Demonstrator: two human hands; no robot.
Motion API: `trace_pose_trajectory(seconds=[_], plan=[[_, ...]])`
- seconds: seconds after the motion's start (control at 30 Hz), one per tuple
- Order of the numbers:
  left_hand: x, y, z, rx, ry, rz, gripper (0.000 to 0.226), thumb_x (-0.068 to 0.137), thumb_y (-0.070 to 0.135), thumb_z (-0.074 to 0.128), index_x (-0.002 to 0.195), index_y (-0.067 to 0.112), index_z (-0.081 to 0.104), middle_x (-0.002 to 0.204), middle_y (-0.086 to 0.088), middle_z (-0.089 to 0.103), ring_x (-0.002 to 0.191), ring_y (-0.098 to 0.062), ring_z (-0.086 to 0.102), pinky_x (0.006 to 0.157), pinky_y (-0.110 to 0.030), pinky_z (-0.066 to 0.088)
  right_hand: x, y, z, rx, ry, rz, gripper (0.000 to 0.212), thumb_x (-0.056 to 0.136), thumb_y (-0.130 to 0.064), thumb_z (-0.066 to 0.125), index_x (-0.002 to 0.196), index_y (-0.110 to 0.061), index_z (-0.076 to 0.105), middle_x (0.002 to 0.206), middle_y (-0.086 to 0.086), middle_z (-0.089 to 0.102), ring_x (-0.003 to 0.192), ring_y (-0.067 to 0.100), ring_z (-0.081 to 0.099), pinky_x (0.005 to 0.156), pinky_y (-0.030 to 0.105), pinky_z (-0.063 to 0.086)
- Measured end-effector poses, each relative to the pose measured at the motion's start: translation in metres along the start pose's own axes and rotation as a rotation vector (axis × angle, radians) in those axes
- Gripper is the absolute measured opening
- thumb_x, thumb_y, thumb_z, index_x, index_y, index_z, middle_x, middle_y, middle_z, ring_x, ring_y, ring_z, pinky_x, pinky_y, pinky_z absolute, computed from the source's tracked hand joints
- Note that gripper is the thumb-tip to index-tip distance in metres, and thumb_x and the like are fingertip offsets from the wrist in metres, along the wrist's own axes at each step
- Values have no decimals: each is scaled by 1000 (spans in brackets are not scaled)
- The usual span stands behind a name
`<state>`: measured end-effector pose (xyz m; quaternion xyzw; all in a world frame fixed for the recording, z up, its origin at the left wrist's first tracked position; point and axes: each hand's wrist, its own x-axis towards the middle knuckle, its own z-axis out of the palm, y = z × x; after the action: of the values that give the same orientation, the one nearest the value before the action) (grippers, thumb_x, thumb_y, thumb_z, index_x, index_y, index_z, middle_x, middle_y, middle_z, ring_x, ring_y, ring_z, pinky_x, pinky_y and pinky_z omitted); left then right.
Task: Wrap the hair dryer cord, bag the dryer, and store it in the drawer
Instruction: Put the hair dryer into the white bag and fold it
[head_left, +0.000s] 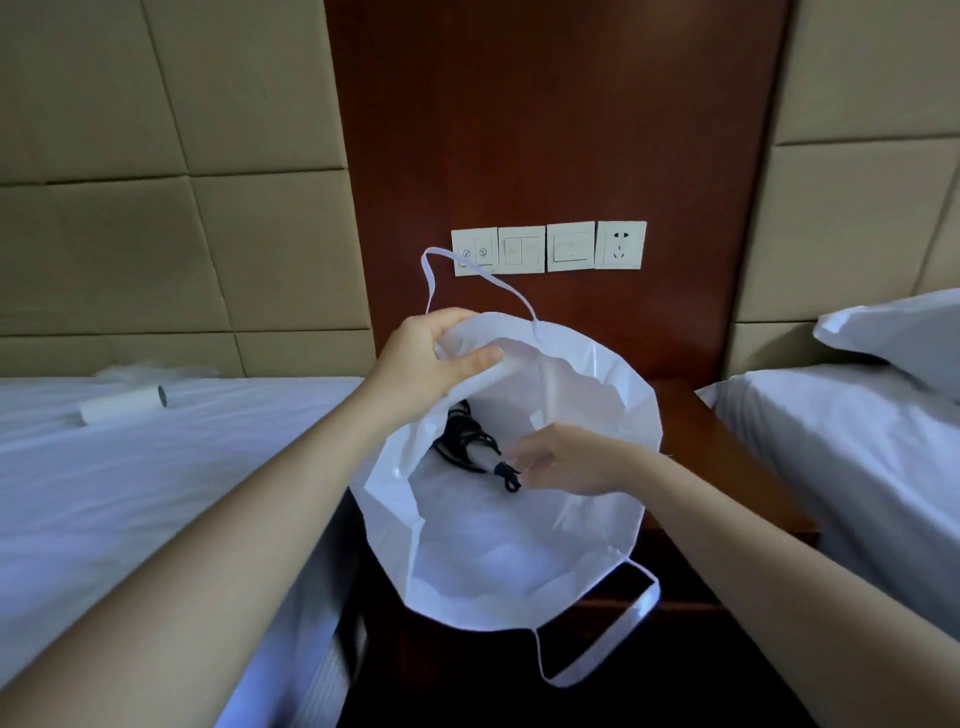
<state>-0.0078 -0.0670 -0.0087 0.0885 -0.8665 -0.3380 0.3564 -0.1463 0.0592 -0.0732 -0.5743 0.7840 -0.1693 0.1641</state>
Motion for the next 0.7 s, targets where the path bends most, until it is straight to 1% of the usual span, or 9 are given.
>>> trace_pose_trajectory(seconds=[0.07,0.13,0.27,0.37,0.43,0.5,0.57,0.63,0.7], plan=[[-7,6,3,64,-46,-41,44,75,47,72,112,25,63,101,11,65,79,-5,56,68,-26,47,-29,-3,-9,75,71,-30,33,92,-13,53,124,-18,59,117,3,64,111,18,58,100,32,43],[-16,15,5,162,-109,-64,60,70,57,70,121,29,58,108,4,65,85,-11,56,79,-32,48,-52,-4,-19,138,182,-54,28,91,-12,53,115,-22,64,105,-2,67,102,17,63,97,33,47],[-38,33,8,335,-310,-63,62,78,47,70,134,36,46,123,4,58,102,-15,54,96,-40,46,-89,-7,-31,296,460,-122,20,91,-13,52,81,-24,66,80,-4,70,77,14,69,78,36,54],[-54,44,11,557,-467,3,56,88,37,61,140,36,39,135,7,51,116,-15,50,100,-33,41,-102,-6,-34,364,668,-150,24,91,-17,51,72,-26,62,76,-7,67,77,13,65,75,35,49],[-63,55,16,620,-589,67,50,92,31,57,140,30,42,139,8,48,122,-6,43,97,-15,34,-107,-10,-36,395,774,-170,19,93,-22,48,80,-26,61,84,-7,65,86,14,60,79,32,46],[-70,59,24,613,-751,50,57,92,30,58,144,27,36,146,8,41,129,-4,37,99,-10,27,-109,-18,-37,443,734,-197,21,97,-24,42,97,-24,63,101,-8,65,102,11,57,90,25,42],[-74,60,32,633,-903,-40,70,90,40,58,149,32,22,156,8,25,142,-10,24,111,-20,22,-108,-23,-32,477,558,-175,30,99,-32,37,108,-24,64,118,-9,62,116,6,52,98,18,36],[-78,59,35,641,-1014,-121,76,88,49,56,150,39,13,160,8,11,146,-11,14,116,-27,17,-103,-22,-20,461,347,-87,42,97,-47,31,108,-27,67,127,-9,59,122,5,48,104,24,31],[-81,59,32,565,-1096,-163,71,86,53,56,146,48,18,160,10,4,147,-8,8,118,-30,14,-97,-14,-7,445,182,1,52,93,-58,26,104,-29,68,131,-5,58,123,7,48,108,30,29]])
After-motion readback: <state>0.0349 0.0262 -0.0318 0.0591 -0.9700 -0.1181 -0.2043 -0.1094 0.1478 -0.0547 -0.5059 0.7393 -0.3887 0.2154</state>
